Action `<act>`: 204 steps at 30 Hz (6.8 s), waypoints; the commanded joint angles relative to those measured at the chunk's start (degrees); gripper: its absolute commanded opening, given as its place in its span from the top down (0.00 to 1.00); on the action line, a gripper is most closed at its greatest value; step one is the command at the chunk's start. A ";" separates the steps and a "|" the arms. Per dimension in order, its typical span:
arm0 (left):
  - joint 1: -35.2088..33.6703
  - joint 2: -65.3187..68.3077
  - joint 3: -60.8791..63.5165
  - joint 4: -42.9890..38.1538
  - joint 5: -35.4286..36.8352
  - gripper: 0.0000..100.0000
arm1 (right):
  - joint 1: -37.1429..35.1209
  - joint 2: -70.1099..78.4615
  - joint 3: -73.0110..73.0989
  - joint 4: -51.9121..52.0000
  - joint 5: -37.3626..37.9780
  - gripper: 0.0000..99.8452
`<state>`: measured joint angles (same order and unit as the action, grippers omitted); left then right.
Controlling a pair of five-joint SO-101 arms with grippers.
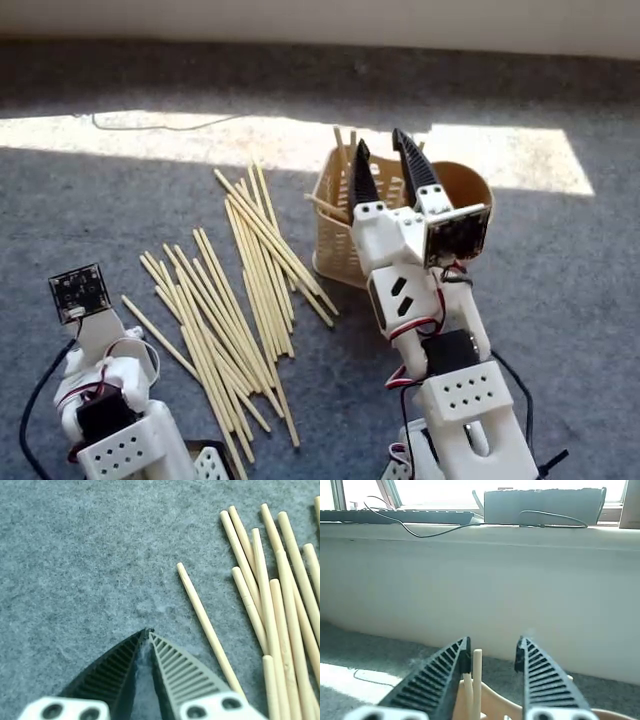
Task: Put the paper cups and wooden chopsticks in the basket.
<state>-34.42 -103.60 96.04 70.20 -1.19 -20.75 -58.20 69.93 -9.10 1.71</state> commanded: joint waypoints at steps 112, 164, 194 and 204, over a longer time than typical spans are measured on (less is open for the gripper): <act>17.27 63.52 -48.66 -0.44 8.70 0.88 | -4.79 -46.37 33.36 69.41 -0.53 0.85; 13.85 107.56 -65.54 -19.96 17.41 0.94 | -4.79 -46.37 33.36 69.41 -0.53 0.85; 17.45 106.86 -89.45 -2.11 22.77 0.99 | -4.62 -46.37 33.36 69.41 -0.53 0.85; 17.71 106.86 -110.02 11.69 22.68 0.99 | -4.62 -46.37 33.36 69.41 -0.53 0.85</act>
<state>-18.24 4.35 -5.76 78.02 21.05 -25.14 -104.62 95.78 59.91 1.27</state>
